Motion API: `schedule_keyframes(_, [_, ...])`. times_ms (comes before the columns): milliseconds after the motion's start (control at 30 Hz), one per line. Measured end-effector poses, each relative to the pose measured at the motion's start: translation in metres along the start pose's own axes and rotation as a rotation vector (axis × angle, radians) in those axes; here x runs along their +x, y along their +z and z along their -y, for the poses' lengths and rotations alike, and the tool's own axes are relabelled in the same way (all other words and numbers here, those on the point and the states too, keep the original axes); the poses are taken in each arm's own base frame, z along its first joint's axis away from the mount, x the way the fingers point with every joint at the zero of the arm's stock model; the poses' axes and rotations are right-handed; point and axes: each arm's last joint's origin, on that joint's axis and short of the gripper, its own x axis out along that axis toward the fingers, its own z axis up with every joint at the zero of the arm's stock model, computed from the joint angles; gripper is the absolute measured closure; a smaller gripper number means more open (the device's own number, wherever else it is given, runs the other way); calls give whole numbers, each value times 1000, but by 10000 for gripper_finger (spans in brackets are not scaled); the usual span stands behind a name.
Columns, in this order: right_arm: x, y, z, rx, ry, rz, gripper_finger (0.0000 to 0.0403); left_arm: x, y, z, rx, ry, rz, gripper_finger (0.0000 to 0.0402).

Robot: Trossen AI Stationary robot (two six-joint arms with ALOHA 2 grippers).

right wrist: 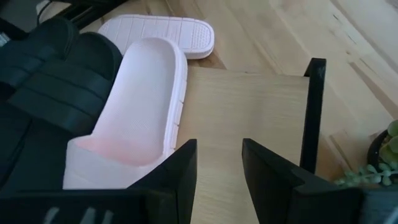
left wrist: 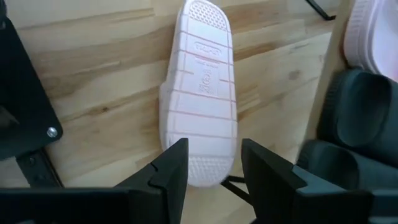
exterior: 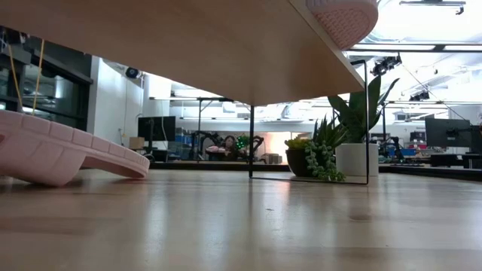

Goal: Pick and place slides into the shelf
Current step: Put the pink slide on the shelf

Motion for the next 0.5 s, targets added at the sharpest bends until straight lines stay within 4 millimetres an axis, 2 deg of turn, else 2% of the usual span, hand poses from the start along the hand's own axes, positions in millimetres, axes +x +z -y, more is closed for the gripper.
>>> schedule_keyframes(133, [0,0,0,28,-7,5,284,15,-2,-10,-16,-54,-23,263])
schedule_keyframes(333, [0,1,0,77,-5,13,284,44,-10,-25,-59,-235,-98,263])
schedule_keyframes(500, [0,2,-1,115,6,29,284,52,-5,-36,-82,-237,-92,263])
